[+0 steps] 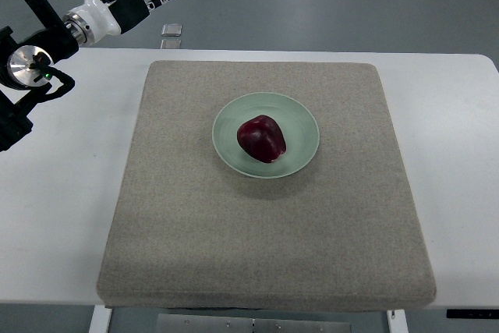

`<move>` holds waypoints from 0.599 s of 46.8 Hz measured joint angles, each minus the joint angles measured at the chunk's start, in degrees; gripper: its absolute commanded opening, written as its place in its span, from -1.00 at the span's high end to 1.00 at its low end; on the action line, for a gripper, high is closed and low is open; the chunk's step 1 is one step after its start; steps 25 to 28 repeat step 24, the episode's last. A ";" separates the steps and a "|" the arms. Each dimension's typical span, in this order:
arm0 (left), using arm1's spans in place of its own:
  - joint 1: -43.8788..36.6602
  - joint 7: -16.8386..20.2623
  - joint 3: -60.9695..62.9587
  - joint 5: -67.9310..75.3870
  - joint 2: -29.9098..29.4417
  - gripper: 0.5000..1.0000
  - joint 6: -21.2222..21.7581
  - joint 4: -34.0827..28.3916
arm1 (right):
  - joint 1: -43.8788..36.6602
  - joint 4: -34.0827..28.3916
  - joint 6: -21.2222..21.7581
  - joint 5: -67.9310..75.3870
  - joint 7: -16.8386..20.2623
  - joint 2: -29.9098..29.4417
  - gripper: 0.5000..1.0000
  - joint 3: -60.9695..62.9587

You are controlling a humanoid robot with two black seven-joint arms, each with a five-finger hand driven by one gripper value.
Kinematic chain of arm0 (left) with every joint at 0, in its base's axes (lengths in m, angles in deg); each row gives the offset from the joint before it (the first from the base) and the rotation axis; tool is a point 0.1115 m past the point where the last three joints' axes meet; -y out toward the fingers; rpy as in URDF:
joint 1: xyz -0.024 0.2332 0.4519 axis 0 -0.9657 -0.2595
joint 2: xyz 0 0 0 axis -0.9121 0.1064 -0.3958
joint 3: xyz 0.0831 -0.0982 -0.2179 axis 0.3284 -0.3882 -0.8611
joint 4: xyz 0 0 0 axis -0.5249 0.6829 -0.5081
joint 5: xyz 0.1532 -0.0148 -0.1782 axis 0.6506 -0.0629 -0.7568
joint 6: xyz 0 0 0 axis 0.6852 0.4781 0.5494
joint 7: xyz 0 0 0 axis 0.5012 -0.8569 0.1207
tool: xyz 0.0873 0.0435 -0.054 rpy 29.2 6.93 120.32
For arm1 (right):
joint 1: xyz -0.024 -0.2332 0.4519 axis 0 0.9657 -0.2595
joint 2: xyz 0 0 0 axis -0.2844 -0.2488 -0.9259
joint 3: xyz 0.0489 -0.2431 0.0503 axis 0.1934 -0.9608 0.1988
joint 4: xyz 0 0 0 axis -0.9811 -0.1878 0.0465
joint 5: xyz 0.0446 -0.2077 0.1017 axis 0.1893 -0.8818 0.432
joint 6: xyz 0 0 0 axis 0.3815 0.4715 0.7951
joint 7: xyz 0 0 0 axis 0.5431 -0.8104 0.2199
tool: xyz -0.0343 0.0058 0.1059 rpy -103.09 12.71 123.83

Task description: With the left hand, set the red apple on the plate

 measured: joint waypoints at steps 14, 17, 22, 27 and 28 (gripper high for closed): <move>-1.21 -1.30 -0.17 -0.56 0.13 -0.99 -0.05 0.11 | 0.00 -0.16 0.62 0.35 0.00 0.00 -0.71 0.09; -1.71 -1.52 -0.32 -0.60 0.13 -0.99 -0.15 0.12 | 0.01 -0.16 0.62 0.35 0.00 0.00 -0.72 0.09; -2.02 -1.64 -0.49 -0.98 0.12 -0.99 -0.22 0.09 | 0.01 -0.16 0.57 0.35 0.00 0.00 -0.72 0.09; -2.02 -1.64 -0.68 -1.32 0.01 -0.99 -0.27 0.07 | 0.01 -0.16 0.55 0.35 0.00 0.00 -0.71 0.09; -2.02 -1.64 -0.68 -1.32 0.01 -0.99 -0.27 0.07 | 0.01 -0.16 0.55 0.35 0.00 0.00 -0.71 0.09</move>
